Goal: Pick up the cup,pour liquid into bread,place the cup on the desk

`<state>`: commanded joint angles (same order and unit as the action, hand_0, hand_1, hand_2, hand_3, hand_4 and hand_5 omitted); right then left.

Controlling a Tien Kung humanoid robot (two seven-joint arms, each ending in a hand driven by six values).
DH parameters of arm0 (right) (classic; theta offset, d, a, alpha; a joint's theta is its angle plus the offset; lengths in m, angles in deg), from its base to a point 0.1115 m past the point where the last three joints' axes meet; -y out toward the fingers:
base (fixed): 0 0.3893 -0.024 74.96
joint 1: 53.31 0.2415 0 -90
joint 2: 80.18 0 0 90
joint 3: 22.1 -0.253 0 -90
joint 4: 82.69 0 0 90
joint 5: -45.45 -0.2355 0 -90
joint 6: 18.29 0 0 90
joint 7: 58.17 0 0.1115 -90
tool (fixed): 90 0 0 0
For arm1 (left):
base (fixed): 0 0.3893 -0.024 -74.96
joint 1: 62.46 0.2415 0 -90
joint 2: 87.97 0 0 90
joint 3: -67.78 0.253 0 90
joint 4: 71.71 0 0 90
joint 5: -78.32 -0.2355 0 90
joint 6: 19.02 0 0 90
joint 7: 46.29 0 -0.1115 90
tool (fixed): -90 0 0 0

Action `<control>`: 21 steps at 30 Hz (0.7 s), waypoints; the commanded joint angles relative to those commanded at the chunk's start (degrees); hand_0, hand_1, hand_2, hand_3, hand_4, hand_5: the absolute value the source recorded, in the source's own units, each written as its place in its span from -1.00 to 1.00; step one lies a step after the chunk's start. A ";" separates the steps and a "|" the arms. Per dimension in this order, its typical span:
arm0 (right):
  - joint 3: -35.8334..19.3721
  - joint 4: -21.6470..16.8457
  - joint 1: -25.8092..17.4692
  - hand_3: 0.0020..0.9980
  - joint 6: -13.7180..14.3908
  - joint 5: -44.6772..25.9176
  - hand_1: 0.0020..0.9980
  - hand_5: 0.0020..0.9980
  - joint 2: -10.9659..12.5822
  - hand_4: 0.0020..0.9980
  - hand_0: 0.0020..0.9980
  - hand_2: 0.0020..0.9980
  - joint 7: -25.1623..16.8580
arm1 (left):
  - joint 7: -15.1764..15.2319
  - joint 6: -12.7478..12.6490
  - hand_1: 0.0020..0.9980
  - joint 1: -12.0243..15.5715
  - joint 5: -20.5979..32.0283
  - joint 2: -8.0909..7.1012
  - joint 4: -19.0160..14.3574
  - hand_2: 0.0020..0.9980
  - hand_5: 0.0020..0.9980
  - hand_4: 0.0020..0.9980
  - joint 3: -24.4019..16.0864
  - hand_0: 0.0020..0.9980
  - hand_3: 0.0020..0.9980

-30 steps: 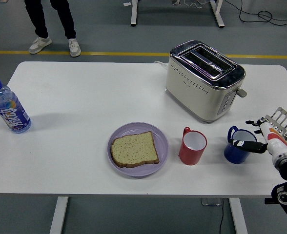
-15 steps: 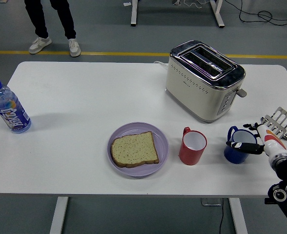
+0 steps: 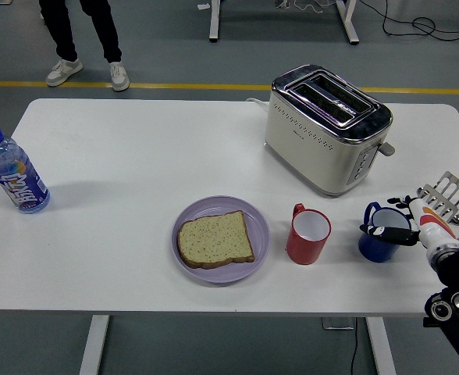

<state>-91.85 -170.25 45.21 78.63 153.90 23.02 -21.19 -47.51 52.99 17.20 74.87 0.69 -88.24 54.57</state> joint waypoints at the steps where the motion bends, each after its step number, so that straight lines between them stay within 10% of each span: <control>1: 0.01 0.03 -0.03 0.61 0.09 0.17 0.46 -0.12 0.00 0.98 0.74 0.67 0.00 | -0.01 0.00 0.40 0.00 -0.01 0.00 0.00 0.41 1.00 -0.49 -0.01 0.38 0.12; 10: 0.12 -1.16 -1.52 0.64 2.69 0.16 0.49 -0.11 0.85 0.99 0.74 0.70 0.00 | 0.02 0.02 0.40 0.01 0.06 -0.01 0.00 0.41 1.00 -0.49 0.04 0.38 0.11; 21: 2.20 -2.71 -4.98 0.74 14.09 -5.55 0.57 -0.10 1.78 1.00 0.82 0.78 -7.06 | -0.46 -0.01 0.40 0.26 -1.28 0.09 0.04 0.41 1.00 -0.50 -0.73 0.38 0.12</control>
<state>-89.65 -172.96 40.23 92.72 148.35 24.80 -28.25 -47.98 52.98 17.45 73.60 0.78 -88.20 53.84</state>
